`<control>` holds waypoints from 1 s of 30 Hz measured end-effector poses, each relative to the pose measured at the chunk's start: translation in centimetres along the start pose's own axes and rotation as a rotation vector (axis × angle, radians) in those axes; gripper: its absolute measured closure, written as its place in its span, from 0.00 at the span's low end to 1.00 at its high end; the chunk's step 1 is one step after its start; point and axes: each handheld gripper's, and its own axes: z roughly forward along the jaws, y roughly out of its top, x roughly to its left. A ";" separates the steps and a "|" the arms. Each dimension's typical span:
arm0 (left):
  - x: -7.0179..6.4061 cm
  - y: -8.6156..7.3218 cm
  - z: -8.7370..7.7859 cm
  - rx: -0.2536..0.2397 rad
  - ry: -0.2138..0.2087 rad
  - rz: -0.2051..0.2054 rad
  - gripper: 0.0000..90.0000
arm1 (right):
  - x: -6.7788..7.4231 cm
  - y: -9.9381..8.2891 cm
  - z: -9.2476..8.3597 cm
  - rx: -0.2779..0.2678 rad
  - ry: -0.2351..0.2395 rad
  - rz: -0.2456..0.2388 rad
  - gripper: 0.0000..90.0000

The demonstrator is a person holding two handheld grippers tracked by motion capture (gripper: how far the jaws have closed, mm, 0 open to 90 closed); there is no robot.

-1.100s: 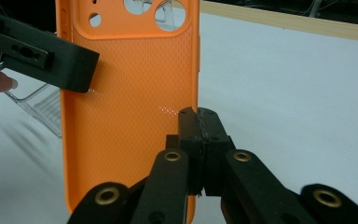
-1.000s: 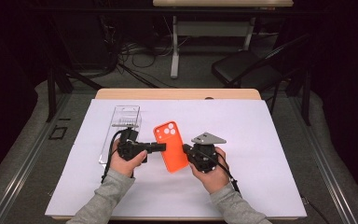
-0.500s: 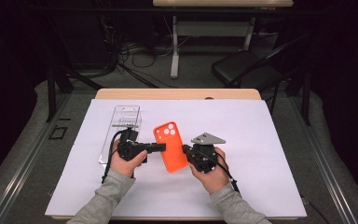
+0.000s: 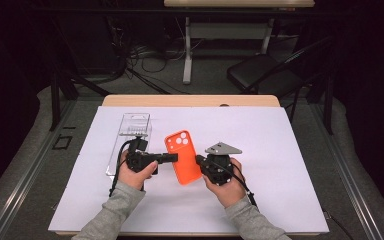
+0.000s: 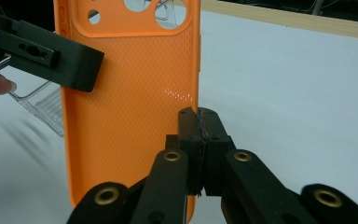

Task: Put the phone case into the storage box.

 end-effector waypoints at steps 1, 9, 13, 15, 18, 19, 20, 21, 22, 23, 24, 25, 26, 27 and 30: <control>0.1 0.0 0.0 0.000 -0.003 -0.001 0.89 | 0.0 0.0 0.0 0.000 0.000 0.000 0.99; 0.1 -0.1 0.0 -0.003 -0.013 -0.025 0.90 | 0.0 -0.1 0.1 0.000 0.001 -0.003 0.99; 0.1 -0.1 0.0 -0.003 -0.016 -0.025 0.90 | 0.0 -0.1 0.1 0.002 0.002 -0.003 0.99; 0.1 -0.1 0.0 -0.001 -0.016 -0.027 0.90 | 0.0 -0.1 0.1 0.002 0.002 -0.003 0.99; 0.1 -0.1 0.0 0.000 -0.019 -0.023 0.90 | 0.0 -0.1 0.1 0.004 0.004 -0.001 0.99; 0.1 -0.1 0.0 0.000 -0.020 -0.022 0.90 | 0.0 -0.1 0.1 0.005 0.005 -0.001 0.99; 0.1 -0.1 0.0 -0.001 -0.020 -0.021 0.90 | 0.0 -0.1 0.2 0.005 0.005 0.000 0.99; 0.2 0.0 -0.1 0.002 -0.021 -0.010 0.90 | 0.0 -0.1 0.2 0.004 0.006 -0.001 0.99; 0.1 -0.1 0.0 0.002 -0.022 -0.022 0.90 | 0.0 -0.1 0.2 0.005 0.006 0.000 0.99; 0.1 -0.1 0.0 0.001 -0.023 -0.027 0.90 | 0.0 -0.1 0.2 0.006 0.005 0.000 0.98; 0.1 -0.1 0.0 0.001 -0.023 -0.028 0.90 | 0.0 -0.1 0.2 0.007 0.005 -0.002 0.98; 0.1 -0.1 0.0 0.001 -0.022 -0.030 0.90 | 0.0 -0.1 0.2 0.007 0.006 -0.003 0.98; 0.1 -0.1 0.0 0.001 -0.023 -0.030 0.90 | 0.0 -0.1 0.2 0.007 0.006 -0.003 0.98; 0.2 -0.1 0.0 0.000 -0.023 -0.024 0.90 | 0.0 -0.1 0.2 0.008 0.006 -0.003 0.98; 0.2 -0.1 0.0 0.000 -0.025 -0.025 0.90 | 0.0 -0.1 0.2 0.009 0.008 -0.003 0.98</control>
